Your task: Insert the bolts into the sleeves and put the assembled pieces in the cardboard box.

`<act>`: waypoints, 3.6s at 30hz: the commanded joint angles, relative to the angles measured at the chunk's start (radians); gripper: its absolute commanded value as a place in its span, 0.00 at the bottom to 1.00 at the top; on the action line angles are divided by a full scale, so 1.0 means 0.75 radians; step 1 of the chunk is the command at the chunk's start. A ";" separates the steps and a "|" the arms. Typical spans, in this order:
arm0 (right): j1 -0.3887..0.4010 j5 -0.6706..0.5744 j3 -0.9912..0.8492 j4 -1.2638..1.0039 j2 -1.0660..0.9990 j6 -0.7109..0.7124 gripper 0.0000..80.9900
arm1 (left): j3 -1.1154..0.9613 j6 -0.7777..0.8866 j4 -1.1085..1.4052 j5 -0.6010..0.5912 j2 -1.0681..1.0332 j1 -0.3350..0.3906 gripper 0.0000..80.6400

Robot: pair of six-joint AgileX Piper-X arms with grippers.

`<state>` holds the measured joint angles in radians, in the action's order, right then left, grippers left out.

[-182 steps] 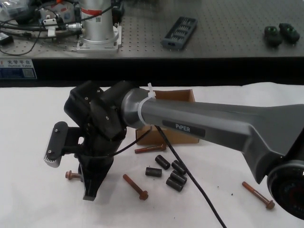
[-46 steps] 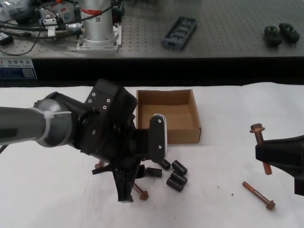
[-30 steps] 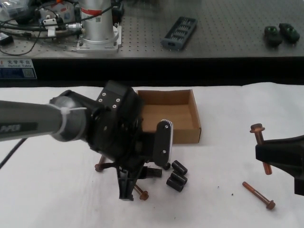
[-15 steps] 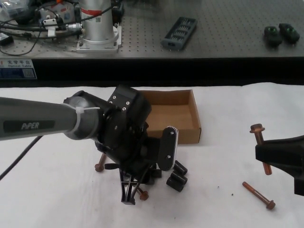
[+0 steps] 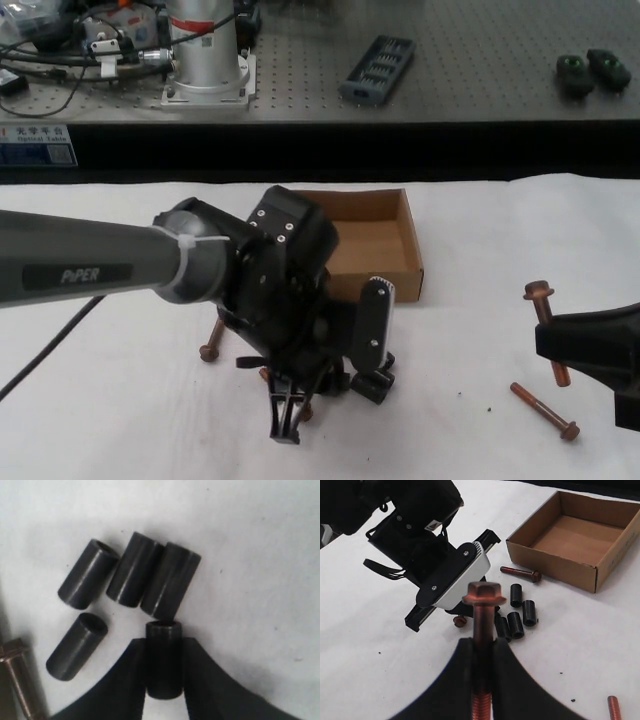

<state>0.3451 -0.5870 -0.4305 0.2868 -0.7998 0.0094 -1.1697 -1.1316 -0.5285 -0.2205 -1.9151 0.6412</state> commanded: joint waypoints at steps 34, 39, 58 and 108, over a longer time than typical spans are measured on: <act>-0.008 -0.210 -0.004 -0.536 -0.207 -0.258 0.01 | 0.402 1.189 0.696 -0.282 0.580 -0.108 0.11; -0.008 -0.330 -0.004 -1.031 -0.353 -0.571 0.01 | 0.748 1.628 1.218 -0.282 0.701 -0.091 0.11; 0.095 -0.247 0.202 -2.307 -0.952 -1.312 0.01 | 1.126 2.138 1.954 -0.099 0.673 0.273 0.11; 0.222 -0.498 0.196 -2.305 -0.985 -1.360 0.01 | 1.126 2.208 1.968 -0.070 0.652 0.297 0.11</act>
<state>0.5200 -0.9441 -0.2794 -1.3803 -1.5376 -0.9379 -0.3216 0.4993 0.9238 -0.2808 -1.4261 0.8673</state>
